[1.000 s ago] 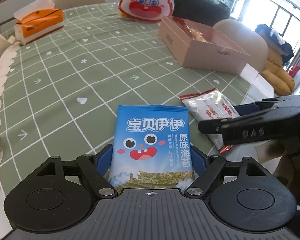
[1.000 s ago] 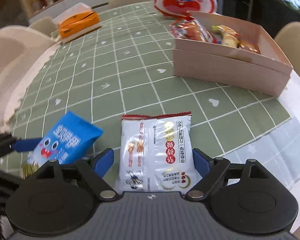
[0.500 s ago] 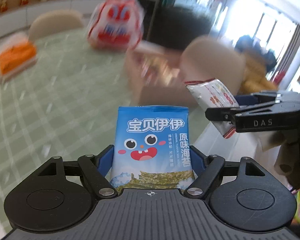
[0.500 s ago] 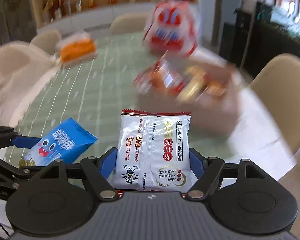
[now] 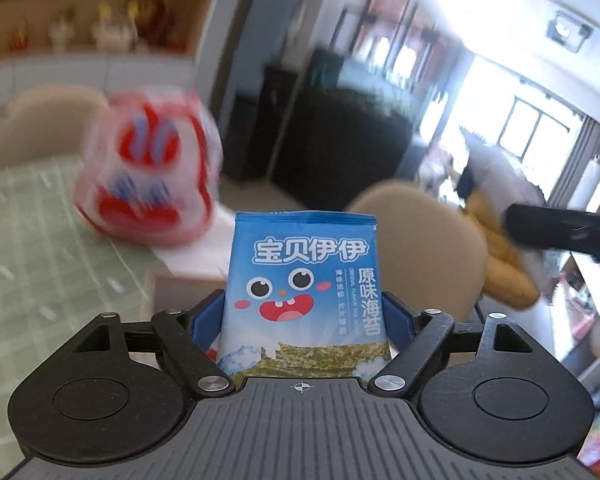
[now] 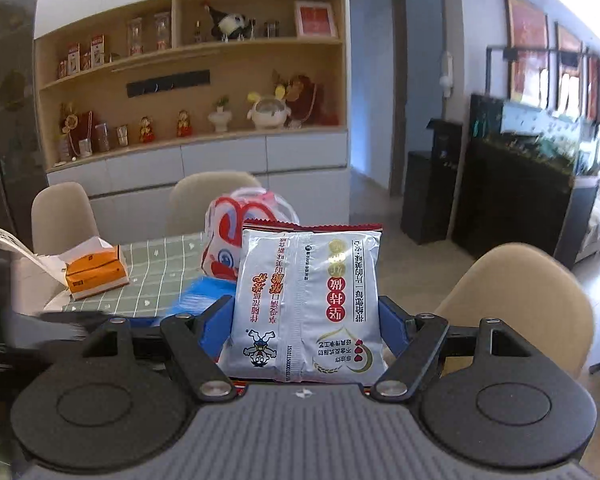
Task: Organize snacks
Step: 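Carry the seaweed bag and white packet over the pink box with both tools, then open both grippers to drop the bags into the pink box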
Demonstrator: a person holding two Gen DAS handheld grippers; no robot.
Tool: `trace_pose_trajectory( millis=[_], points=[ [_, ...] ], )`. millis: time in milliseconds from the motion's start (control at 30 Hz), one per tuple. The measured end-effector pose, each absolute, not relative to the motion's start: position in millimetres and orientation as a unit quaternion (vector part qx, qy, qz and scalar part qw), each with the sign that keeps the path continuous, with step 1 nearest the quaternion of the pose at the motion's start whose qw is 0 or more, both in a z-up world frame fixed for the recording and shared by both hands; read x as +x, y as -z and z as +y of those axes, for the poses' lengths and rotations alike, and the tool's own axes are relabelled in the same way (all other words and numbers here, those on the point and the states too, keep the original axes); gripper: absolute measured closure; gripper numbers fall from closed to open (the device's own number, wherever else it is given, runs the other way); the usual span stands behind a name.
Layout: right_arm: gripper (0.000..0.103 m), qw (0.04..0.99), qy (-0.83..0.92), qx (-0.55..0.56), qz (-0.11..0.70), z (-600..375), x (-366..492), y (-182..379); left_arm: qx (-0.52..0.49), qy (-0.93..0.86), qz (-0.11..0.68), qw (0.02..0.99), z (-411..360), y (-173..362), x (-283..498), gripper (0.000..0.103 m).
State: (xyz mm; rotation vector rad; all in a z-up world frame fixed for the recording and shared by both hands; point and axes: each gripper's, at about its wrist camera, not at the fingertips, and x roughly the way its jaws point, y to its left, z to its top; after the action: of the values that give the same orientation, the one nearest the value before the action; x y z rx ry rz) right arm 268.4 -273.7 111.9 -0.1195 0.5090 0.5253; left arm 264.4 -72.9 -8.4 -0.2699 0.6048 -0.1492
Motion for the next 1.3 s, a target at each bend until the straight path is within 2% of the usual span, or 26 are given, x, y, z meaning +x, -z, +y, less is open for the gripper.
trace_pose_trajectory(
  millis=[100,233,333,500,633,933,1033,1233,1300],
  points=[
    [0.027,0.918,-0.27,-0.054,0.286,-272.2,301.4,-92.0,-0.105,0.056,0.36,0.925,-83.1,51.2,298.5,0.015],
    [0.027,0.886,-0.303,-0.035,0.348,-260.6,344.4,-55.7,-0.061,0.022,0.373,0.926,-90.0,82.6,304.2,0.014],
    [0.027,0.854,-0.33,-0.025,0.401,-231.8,380.8,-20.4,-0.028,0.013,0.359,0.933,-94.3,86.3,301.5,0.014],
    [0.027,0.815,-0.34,-0.044,0.467,-182.2,413.3,40.2,-0.031,0.013,0.343,0.939,-84.1,80.9,292.6,0.014],
    [0.029,0.81,-0.334,-0.054,0.479,-172.3,417.1,65.0,-0.039,0.009,0.327,0.944,-74.4,66.4,280.1,0.019],
    [0.028,0.784,-0.345,0.021,0.516,-197.8,408.4,62.0,-0.195,-0.04,0.307,0.931,-25.5,33.4,222.5,0.021],
    [0.028,0.802,-0.321,0.038,0.503,-208.6,391.9,56.2,-0.234,-0.064,0.301,0.922,-8.6,22.7,201.7,0.022],
    [0.027,0.847,-0.294,0.015,0.442,-212.6,349.3,26.7,-0.203,-0.094,0.309,0.924,5.4,5.9,168.1,0.022],
    [0.027,0.861,-0.282,0.036,0.422,-215.2,341.2,15.6,-0.197,-0.083,0.316,0.924,6.5,4.6,156.6,0.027]
  ],
)
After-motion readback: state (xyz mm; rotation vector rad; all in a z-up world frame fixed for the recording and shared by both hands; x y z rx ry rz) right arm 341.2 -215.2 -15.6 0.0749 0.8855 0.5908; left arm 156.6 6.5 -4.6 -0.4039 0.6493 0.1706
